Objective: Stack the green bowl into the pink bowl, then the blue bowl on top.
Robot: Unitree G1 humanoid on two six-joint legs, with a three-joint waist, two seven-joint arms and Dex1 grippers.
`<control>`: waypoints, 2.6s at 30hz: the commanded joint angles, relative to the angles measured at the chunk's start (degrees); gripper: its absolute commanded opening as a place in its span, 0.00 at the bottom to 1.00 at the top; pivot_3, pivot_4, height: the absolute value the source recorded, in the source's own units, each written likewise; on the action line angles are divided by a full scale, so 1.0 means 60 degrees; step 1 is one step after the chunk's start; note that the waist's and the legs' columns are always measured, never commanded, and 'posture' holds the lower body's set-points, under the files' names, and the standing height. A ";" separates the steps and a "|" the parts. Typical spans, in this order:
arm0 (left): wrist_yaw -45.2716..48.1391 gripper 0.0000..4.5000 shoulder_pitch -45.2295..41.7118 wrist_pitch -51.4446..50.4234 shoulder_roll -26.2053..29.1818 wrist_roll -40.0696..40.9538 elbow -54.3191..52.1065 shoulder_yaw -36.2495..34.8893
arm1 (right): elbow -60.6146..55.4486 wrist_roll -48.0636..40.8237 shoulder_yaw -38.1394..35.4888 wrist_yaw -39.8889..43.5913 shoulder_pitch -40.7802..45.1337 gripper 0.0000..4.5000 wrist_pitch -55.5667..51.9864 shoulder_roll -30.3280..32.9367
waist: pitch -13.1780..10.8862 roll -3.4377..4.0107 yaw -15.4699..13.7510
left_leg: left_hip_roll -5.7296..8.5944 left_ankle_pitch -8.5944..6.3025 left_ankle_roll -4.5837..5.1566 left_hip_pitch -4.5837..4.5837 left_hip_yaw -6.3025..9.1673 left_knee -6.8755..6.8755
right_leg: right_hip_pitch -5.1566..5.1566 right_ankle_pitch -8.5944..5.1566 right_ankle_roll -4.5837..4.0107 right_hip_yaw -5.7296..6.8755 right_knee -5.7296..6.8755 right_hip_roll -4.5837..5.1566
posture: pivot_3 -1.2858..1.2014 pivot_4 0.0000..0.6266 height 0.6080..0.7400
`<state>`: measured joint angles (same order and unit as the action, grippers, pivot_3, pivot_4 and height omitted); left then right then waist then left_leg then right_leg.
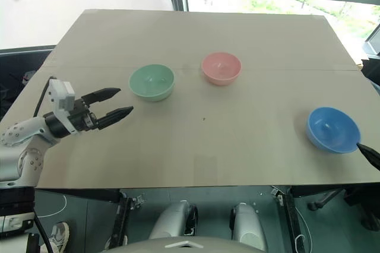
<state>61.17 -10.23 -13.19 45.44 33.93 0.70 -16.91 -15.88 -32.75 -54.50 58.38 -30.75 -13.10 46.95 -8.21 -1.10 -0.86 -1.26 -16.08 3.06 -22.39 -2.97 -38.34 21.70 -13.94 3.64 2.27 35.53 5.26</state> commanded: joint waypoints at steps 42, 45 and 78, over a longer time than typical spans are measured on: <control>-0.2070 0.90 0.2041 -0.0492 -0.1485 0.0709 -0.4069 -0.0814 | 1.1512 0.7504 1.1947 -0.2786 1.4912 0.02 0.6619 -0.4749 | -0.0043 0.0009 0.0365 | -0.0011 0.0057 -0.0090 -0.0009 0.0022 0.0008 | 0.0040 0.0020 0.0010 0.0050 0.0055 -0.0052 | 0.52 0.24 1.00; -0.2019 0.90 0.1777 -0.0502 -0.1421 0.0652 -0.3850 -0.0636 | 0.8236 0.6265 1.1829 -0.1305 1.3569 0.02 0.5445 -0.4353 | -0.0044 0.0010 0.0367 | -0.0012 0.0055 -0.0087 -0.0034 0.0024 0.0017 | 0.0055 0.0021 0.0011 0.0053 0.0059 -0.0051 | 0.52 0.24 1.00; -0.3232 0.19 -0.4197 0.0392 -0.0254 -0.7908 0.0577 0.5371 | -0.3446 0.3406 0.9359 -0.3026 0.7998 0.83 -0.3540 -0.2665 | -0.0042 -0.0001 0.0024 | 0.0020 0.0038 -0.0056 -0.0068 0.0030 -0.0017 | 0.0064 0.0019 0.0017 0.0078 0.0051 -0.0062 | 0.52 0.24 1.00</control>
<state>41.59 -33.32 -12.83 43.96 -12.40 2.42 15.90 -33.53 -11.71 3.88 41.52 17.46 -34.03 30.34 -8.46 -1.11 -0.71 -1.15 -15.86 2.73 -22.81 -2.79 -38.43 22.09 -13.82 3.74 2.74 35.83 4.88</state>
